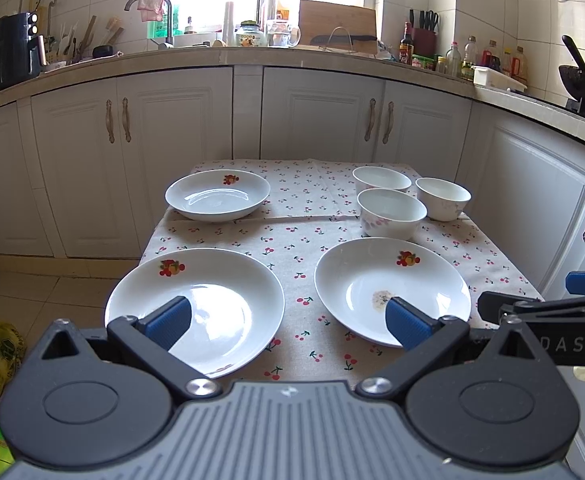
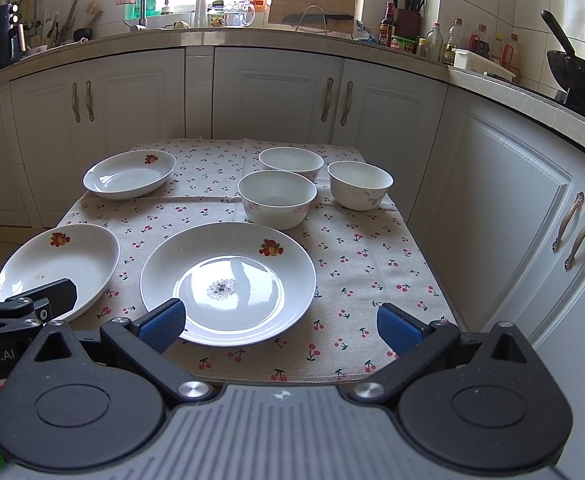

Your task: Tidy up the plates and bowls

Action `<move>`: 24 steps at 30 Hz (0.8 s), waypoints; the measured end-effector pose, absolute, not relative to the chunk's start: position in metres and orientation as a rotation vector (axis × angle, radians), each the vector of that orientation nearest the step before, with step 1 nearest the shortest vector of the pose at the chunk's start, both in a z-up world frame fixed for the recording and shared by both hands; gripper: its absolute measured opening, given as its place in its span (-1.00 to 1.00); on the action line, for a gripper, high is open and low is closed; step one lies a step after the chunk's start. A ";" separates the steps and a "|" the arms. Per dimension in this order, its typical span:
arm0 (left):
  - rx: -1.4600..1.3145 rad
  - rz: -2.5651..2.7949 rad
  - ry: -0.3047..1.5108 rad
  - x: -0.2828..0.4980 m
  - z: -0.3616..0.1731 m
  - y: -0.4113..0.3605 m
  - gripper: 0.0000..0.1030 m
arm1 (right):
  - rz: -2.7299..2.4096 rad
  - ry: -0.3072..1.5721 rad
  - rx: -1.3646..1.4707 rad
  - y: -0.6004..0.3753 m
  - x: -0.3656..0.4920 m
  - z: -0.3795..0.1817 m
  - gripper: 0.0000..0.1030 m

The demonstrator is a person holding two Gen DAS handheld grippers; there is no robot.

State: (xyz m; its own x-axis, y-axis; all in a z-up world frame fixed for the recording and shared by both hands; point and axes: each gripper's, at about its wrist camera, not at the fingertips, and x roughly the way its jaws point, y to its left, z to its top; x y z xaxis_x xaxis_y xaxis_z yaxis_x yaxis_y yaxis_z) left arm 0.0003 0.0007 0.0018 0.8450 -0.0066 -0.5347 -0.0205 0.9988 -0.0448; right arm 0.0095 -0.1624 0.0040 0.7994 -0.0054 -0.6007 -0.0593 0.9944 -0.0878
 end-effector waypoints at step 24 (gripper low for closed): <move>-0.049 0.007 0.563 0.000 0.003 0.001 0.99 | 0.025 0.642 -0.109 -0.163 0.009 0.005 1.00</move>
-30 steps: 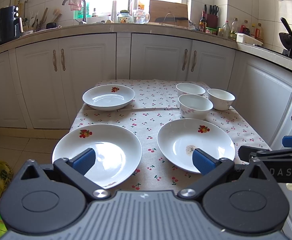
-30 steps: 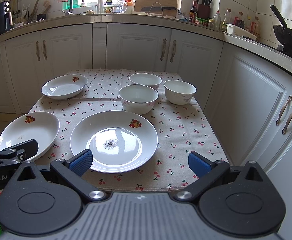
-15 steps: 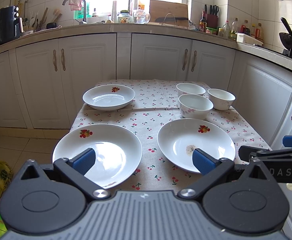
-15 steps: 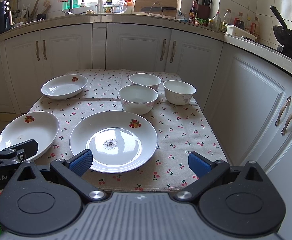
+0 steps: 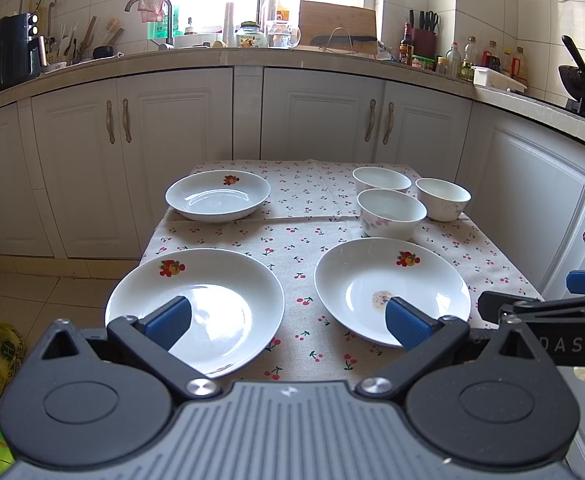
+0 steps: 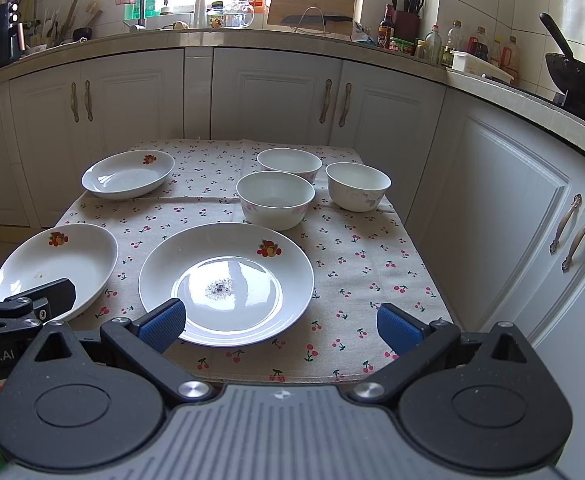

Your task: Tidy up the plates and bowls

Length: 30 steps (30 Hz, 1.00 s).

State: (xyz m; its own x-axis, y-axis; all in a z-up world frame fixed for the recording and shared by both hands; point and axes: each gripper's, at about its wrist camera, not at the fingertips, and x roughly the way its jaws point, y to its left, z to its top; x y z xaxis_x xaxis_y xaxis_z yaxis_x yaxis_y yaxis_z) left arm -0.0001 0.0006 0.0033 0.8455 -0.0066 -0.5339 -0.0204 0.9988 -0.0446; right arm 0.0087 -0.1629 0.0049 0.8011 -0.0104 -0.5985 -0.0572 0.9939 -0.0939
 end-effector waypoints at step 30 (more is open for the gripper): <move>-0.046 -0.002 0.564 0.004 0.006 0.004 0.99 | 0.026 0.640 -0.132 -0.158 0.014 0.004 1.00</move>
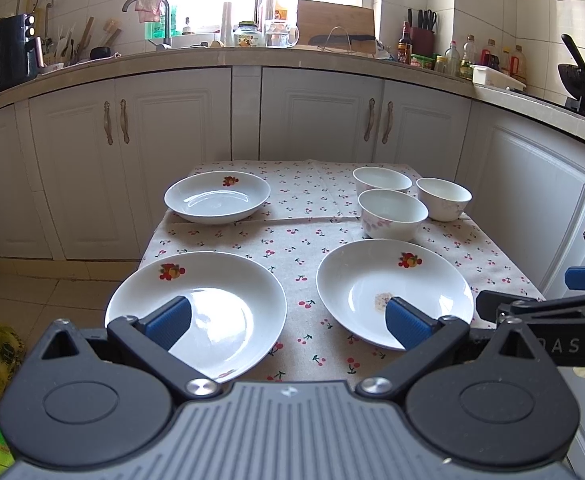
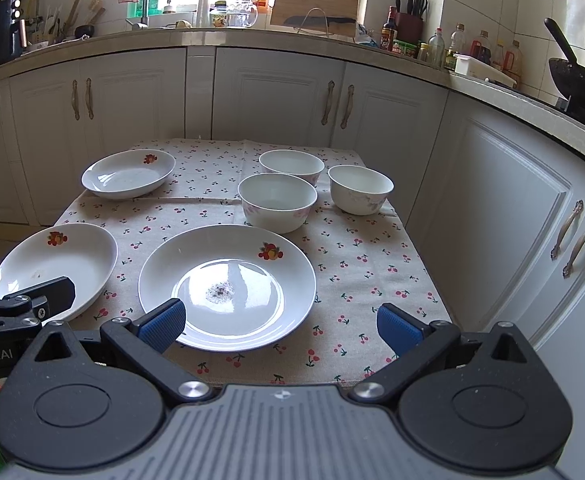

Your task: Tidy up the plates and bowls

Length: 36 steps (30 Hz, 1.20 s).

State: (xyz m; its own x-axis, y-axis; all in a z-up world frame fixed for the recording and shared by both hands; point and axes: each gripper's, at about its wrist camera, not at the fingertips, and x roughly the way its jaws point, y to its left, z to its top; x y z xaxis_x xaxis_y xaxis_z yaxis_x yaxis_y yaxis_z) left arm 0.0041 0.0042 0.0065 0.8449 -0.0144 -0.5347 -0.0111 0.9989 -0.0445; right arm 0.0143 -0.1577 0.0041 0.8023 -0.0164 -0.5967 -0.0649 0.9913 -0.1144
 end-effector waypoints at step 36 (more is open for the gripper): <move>-0.043 -0.116 0.620 0.023 -0.052 0.126 0.99 | 0.432 0.676 -0.024 -0.091 0.121 -0.002 1.00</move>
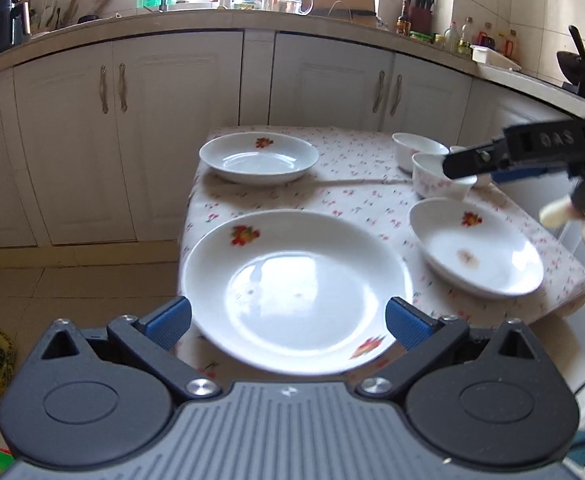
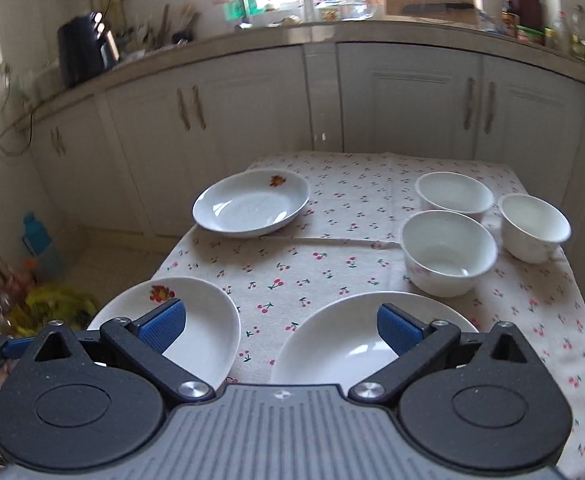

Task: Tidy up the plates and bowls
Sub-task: 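Reach the right gripper to a white fruit-decal plate and close on its rim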

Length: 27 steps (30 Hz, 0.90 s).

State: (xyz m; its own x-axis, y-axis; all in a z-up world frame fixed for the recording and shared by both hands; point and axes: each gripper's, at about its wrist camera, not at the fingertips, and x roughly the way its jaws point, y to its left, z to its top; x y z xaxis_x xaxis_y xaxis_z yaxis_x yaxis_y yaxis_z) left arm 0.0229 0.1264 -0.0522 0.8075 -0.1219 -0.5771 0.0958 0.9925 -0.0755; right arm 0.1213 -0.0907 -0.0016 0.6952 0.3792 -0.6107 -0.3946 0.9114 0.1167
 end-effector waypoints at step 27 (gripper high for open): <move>0.086 -0.404 0.601 0.031 -0.093 0.166 0.99 | 0.664 0.871 -0.212 -0.004 0.179 -0.054 1.00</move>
State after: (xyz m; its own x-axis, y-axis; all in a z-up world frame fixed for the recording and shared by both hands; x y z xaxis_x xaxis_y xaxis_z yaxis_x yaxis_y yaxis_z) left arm 0.0309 0.1657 -0.0934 0.7490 -0.3444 -0.5660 0.3938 0.9184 -0.0378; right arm 0.1791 -0.0037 -0.0544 0.4600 0.4511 -0.7648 -0.6177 0.7813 0.0894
